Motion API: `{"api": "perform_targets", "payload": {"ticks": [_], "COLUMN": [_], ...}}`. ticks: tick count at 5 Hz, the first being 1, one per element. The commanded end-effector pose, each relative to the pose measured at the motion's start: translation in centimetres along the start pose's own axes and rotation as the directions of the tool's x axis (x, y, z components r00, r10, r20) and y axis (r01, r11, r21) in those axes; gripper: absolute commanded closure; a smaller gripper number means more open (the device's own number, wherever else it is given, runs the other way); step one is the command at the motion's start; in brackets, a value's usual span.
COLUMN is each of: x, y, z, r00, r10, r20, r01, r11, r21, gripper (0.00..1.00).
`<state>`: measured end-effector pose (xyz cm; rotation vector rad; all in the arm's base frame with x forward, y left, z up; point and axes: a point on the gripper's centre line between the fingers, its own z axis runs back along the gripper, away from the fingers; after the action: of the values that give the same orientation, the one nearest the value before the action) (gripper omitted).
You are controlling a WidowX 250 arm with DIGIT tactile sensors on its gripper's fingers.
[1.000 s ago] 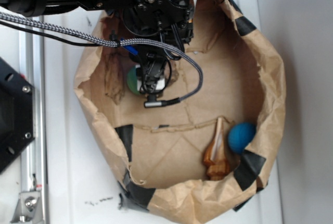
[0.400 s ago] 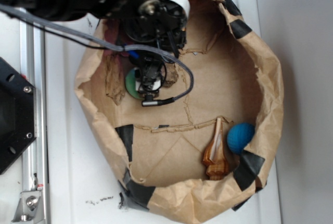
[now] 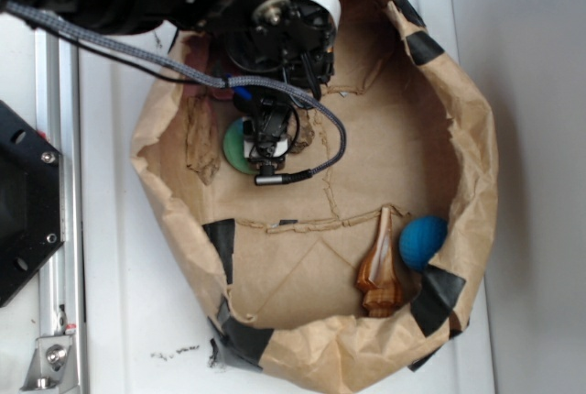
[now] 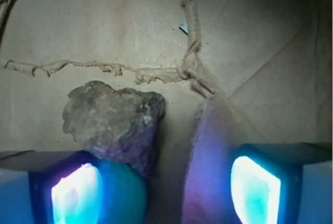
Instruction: Grab the green ball.
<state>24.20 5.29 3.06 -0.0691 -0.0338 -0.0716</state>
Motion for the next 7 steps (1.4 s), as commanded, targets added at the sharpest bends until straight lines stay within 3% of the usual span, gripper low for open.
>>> {"api": "perform_targets", "payload": {"ticks": [1,2,7], "x": [-0.1,0.2,0.2], "y": [-1.6,-2.3,-2.4], "z": [2.9,3.9,-0.6], "r00": [0.998,0.996,0.999], "r10": [0.001,0.007,-0.002], "r20": [0.067,0.09,0.042], "r01": [0.004,0.002,0.003], "r11": [0.997,0.996,0.999], "r21": [-0.077,-0.092,-0.04], "gripper": [0.0,0.0,0.0]}}
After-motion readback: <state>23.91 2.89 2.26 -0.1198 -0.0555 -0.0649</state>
